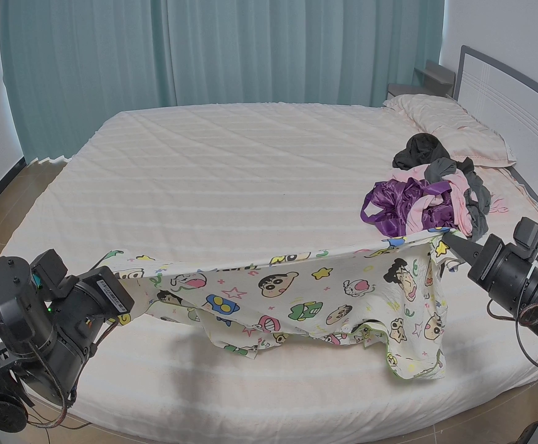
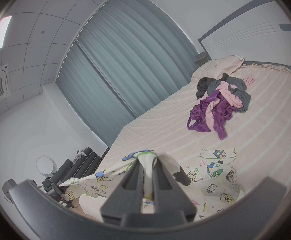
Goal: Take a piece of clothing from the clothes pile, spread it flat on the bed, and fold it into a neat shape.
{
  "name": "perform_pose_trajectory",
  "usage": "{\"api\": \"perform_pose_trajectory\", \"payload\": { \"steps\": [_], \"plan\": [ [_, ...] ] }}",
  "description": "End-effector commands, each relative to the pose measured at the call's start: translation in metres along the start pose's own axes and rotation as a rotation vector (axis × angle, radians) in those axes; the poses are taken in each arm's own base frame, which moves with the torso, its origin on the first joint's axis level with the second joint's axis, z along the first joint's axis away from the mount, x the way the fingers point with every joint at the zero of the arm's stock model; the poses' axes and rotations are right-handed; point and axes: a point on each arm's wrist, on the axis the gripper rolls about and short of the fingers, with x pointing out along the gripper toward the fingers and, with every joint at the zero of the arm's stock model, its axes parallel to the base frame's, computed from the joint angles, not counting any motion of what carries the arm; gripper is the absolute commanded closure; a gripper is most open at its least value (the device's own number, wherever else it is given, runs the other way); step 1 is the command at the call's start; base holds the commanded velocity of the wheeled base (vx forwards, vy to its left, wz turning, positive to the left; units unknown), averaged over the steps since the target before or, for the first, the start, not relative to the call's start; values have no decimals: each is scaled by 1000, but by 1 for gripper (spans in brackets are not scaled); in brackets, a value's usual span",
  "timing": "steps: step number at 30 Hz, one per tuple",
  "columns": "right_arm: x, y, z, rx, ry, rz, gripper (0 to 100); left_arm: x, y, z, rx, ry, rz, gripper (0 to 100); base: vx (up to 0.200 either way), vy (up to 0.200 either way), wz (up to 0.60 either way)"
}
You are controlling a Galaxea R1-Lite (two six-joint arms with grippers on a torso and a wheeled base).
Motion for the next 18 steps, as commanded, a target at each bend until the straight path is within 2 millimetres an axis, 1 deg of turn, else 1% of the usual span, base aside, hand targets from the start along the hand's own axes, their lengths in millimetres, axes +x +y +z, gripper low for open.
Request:
{"api": "perform_pose_trajectory", "payload": {
  "steps": [1,8,13,16,17,18],
  "plan": [
    [0,0,0,0,1,0,100,0,-1,-2,5,9,-5,100,0,0,0],
    [-2,-1,1,1,-7,-2,100,-7,-7,-8,3,37,-57,100,0,0,0],
    [-2,2,9,-10,-35,9,100,-8,-7,-9,5,39,-58,100,-200,0,0],
    [-13,4,12,-24,-51,36,100,-9,-7,-8,4,35,-58,100,-200,0,0],
    [-13,4,12,-24,-51,36,100,-9,-7,-8,4,35,-58,100,-200,0,0],
    [-24,6,14,-21,-61,71,100,-11,-5,-7,1,30,-57,100,-200,0,0]
  ]
}}
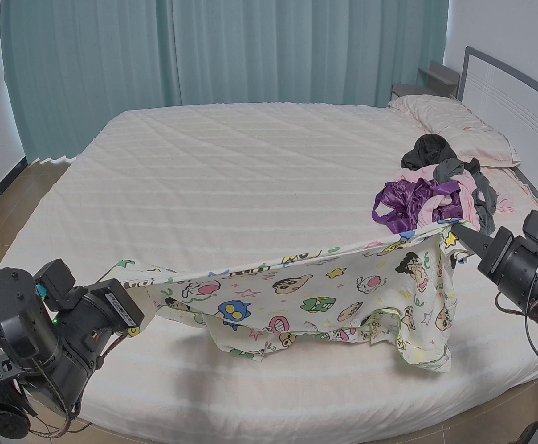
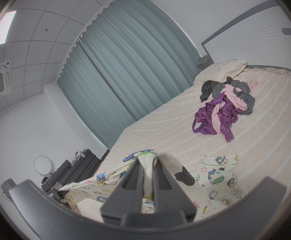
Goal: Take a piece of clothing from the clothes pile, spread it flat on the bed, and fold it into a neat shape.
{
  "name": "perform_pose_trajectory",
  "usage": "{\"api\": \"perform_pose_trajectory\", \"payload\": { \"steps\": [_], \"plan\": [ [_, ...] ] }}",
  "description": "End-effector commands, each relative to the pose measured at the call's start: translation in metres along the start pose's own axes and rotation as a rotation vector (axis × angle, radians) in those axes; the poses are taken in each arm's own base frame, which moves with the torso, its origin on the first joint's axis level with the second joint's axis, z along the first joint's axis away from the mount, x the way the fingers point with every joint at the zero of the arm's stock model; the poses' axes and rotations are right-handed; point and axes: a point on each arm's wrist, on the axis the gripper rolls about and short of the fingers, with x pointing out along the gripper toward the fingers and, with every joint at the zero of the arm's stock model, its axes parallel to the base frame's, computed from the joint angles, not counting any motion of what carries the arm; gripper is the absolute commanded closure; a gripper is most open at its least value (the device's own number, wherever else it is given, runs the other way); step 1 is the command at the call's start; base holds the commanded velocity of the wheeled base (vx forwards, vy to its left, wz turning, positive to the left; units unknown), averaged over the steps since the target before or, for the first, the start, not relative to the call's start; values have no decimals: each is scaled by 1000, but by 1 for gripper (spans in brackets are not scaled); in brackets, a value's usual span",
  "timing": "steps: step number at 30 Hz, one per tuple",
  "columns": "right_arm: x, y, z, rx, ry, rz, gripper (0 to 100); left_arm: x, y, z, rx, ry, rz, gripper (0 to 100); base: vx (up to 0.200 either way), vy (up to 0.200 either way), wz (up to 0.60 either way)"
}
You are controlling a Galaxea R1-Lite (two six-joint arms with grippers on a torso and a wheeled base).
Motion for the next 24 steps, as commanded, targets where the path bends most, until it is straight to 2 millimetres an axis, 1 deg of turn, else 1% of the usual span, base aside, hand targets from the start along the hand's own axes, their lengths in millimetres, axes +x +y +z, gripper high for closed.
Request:
{"api": "perform_pose_trajectory", "payload": {
  "steps": [1,2,3,5,8,11,13,14,16,18,20,21,22,23,24],
  "plan": [
    [-24,6,6,4,-27,80,100,-5,3,1,1,-6,-2,100,-200,0,0],
    [-31,7,6,3,-30,104,100,-8,5,1,4,-3,-7,100,-200,0,0],
    [-32,7,6,1,-29,109,100,-8,5,1,4,-3,-7,100,-200,0,0],
    [-50,10,6,-11,-31,182,100,-16,5,1,0,-1,-30,100,-200,0,0],
    [-67,8,7,-47,-33,255,100,-20,8,5,-12,-14,-38,100,-200,0,0],
    [-82,6,7,-92,-30,341,100,-26,8,11,-24,-38,-58,100,-200,0,0],
    [-86,5,7,-103,-32,364,100,-28,8,13,-19,-44,-65,100,-200,0,0],
    [-92,7,11,-108,-59,392,100,-30,8,16,-6,-59,-73,100,-200,0,0],
    [-95,9,17,-106,-88,407,100,-32,8,21,2,-80,-80,100,0,0,0],
    [-96,16,28,-107,-134,420,100,-34,6,28,12,-109,-89,100,0,0,0],
    [-97,20,34,-116,-153,424,100,-36,4,37,21,-146,-91,100,0,0,0],
    [-97,20,34,-116,-153,424,100,-36,4,37,21,-146,-91,100,0,0,0],
    [-98,25,41,-142,-173,428,100,-38,1,49,14,-190,-101,100,0,0,0],
    [-98,25,42,-142,-173,428,100,-38,0,50,14,-192,-100,100,0,0,0],
    [-99,28,46,-153,-176,429,100,-39,-2,57,8,-217,-108,100,0,0,0]
  ]
}}
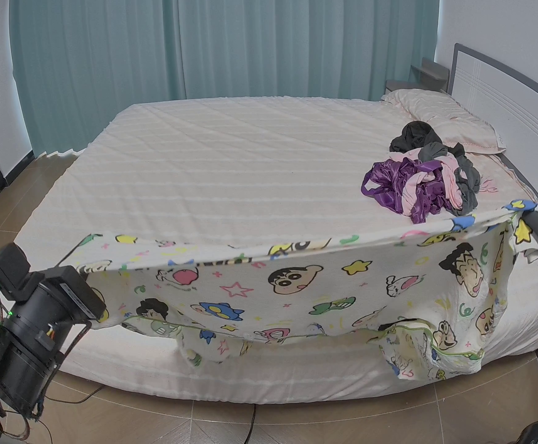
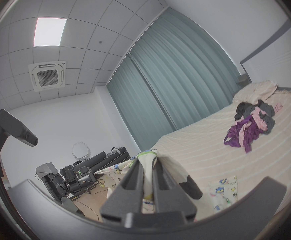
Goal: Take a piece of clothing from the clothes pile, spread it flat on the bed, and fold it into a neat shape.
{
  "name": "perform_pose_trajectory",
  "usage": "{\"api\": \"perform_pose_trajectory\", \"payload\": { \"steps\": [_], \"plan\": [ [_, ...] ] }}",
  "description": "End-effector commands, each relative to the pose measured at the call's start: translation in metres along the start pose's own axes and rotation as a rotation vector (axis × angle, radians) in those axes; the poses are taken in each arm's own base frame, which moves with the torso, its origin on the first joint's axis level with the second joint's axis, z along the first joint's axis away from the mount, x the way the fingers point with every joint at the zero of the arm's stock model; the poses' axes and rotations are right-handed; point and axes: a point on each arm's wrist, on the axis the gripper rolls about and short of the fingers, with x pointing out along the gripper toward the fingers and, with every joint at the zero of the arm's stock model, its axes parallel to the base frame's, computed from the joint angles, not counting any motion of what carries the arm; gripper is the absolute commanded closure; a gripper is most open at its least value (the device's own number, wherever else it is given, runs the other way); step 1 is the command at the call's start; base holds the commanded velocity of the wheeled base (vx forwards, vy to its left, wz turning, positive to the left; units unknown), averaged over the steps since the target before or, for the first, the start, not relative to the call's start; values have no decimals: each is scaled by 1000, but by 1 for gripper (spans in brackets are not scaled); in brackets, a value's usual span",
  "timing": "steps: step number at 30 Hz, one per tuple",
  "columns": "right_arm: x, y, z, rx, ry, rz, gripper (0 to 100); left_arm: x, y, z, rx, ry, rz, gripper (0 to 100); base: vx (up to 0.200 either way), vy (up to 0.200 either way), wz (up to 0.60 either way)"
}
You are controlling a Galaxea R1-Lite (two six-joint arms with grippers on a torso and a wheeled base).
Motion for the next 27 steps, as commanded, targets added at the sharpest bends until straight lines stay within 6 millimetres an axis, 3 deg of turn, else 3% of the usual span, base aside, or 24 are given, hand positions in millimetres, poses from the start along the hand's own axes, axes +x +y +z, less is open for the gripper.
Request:
{"api": "perform_pose_trajectory", "payload": {
  "steps": [1,9,12,17,21,22,27],
  "plan": [
    [-3,11,22,-28,-59,25,100,-3,-4,28,-41,-100,-18,100,0,0,0],
    [8,18,40,-28,-55,30,100,8,-10,47,-51,-168,5,100,0,0,0],
    [22,21,52,-32,-55,7,100,18,-18,56,-56,-182,14,100,0,0,0],
    [53,7,54,-27,-3,-57,100,45,-18,49,-10,-142,81,100,0,0,0],
    [76,-16,42,-23,59,-133,100,67,-14,38,15,-112,142,100,0,0,0],
    [88,-27,35,-14,88,-168,100,81,-12,30,20,-94,174,100,0,0,0],
    [107,-39,26,-16,83,-181,100,112,-11,18,17,-70,221,100,40,0,0]
  ]
}}
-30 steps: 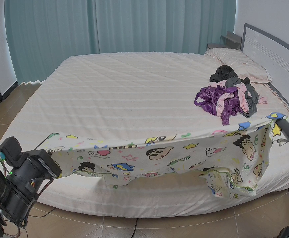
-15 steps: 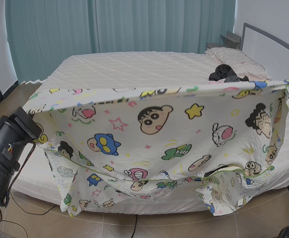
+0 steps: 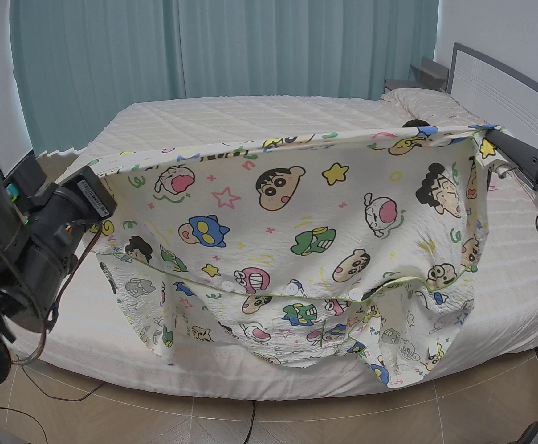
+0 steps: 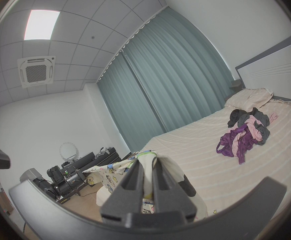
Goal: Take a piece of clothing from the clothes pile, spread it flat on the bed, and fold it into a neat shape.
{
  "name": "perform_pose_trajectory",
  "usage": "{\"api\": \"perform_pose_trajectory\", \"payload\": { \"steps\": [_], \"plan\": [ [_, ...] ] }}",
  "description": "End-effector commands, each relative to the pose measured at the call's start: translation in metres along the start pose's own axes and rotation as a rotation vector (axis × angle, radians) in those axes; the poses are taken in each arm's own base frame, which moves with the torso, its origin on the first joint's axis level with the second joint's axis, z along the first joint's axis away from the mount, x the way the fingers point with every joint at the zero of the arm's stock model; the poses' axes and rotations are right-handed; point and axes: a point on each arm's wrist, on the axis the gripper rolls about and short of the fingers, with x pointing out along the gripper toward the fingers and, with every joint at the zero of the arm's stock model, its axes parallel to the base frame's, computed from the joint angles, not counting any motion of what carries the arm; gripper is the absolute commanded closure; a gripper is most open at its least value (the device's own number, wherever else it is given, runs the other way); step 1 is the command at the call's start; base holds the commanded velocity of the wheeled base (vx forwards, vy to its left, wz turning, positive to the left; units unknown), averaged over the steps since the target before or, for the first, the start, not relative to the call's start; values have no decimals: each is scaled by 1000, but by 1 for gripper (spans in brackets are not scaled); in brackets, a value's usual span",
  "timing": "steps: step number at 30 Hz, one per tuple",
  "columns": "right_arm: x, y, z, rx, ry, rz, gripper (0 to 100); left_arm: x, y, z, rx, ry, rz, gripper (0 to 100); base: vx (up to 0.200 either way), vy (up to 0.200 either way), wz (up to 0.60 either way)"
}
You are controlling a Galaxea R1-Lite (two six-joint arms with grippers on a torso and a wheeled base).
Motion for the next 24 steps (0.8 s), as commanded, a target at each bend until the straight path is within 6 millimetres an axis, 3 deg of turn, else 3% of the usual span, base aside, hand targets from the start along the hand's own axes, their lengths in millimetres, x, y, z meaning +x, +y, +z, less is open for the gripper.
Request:
{"api": "perform_pose_trajectory", "payload": {
  "steps": [1,2,3,11,20,24],
  "plan": [
    [36,-21,-20,9,65,-65,100,40,-3,-27,37,51,74,100,200,0,0],
    [36,-21,-20,9,65,-65,100,40,-3,-27,37,51,74,100,200,0,0],
    [47,-26,-22,7,63,-75,100,58,-9,-36,43,57,86,100,200,0,0],
    [78,-53,-34,12,107,-156,100,103,-15,-64,69,74,134,100,200,0,0],
    [111,-80,-52,13,111,-201,100,139,-11,-91,113,128,188,100,200,0,0],
    [132,-98,-71,17,137,-263,100,156,-11,-118,136,161,203,100,0,0,0]
  ]
}}
